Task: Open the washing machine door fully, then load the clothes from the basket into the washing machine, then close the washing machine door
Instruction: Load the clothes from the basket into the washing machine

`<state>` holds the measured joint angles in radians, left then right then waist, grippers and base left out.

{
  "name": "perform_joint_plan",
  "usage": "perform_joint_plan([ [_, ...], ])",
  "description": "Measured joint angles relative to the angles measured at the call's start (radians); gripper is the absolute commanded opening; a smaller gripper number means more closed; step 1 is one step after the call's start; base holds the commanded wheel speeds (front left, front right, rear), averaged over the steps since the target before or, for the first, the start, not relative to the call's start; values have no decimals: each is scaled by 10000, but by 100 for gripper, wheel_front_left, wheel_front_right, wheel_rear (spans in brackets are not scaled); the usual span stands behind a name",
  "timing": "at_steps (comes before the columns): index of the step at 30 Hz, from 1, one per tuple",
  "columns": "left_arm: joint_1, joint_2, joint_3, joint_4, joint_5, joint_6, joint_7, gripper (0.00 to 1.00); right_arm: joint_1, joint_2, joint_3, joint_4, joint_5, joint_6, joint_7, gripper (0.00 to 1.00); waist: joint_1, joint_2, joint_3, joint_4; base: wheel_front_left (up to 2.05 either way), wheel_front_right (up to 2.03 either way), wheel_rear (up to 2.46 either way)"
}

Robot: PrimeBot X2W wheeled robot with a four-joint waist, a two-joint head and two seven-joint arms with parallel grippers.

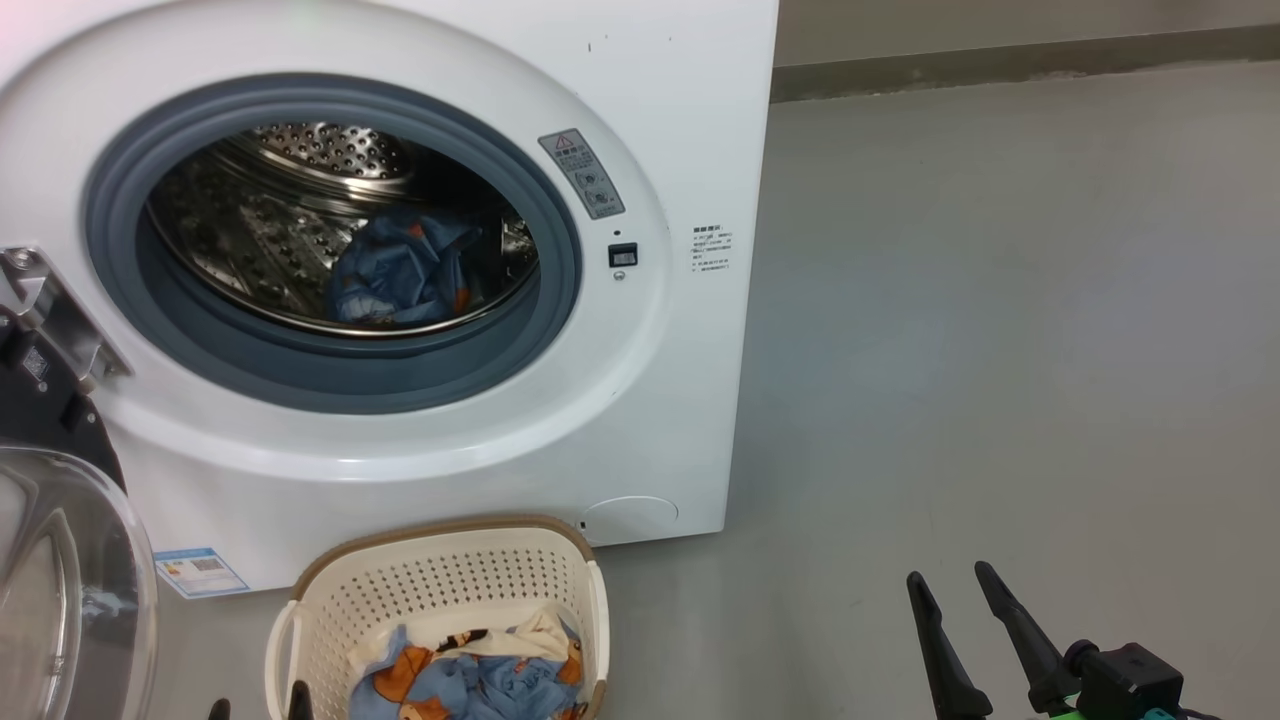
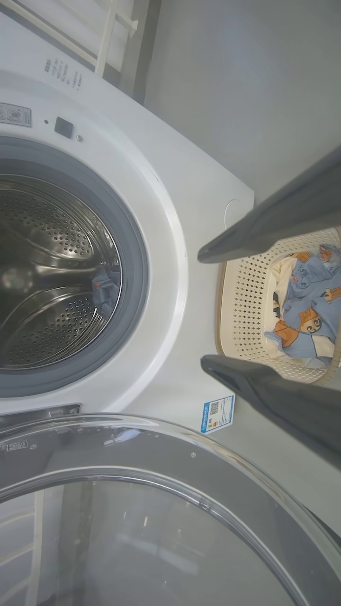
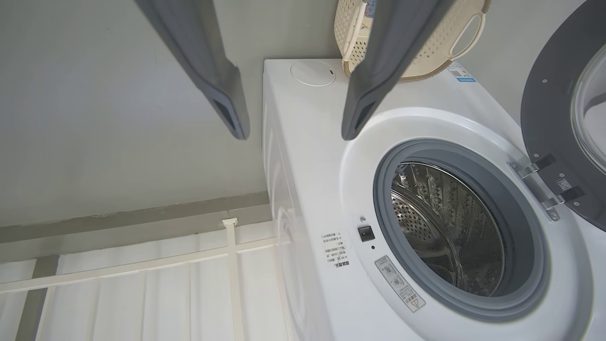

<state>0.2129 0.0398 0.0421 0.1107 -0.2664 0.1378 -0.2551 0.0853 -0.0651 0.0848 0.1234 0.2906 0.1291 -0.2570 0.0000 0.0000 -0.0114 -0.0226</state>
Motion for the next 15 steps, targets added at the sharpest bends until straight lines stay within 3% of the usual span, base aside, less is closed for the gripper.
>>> perform_joint_plan([
  [10, 42, 10, -92, -12, 104, -52, 0, 100, 0, 21, 0, 2, 0, 0, 0, 100, 0, 0, 291, -150, 0, 0, 0],
  [15, -735, 10, -360, 493, 407, -267, 0, 100, -43, 29, -15, -84, 0, 0, 0, 100, 0, 0, 732, -236, 0, 0, 0],
])
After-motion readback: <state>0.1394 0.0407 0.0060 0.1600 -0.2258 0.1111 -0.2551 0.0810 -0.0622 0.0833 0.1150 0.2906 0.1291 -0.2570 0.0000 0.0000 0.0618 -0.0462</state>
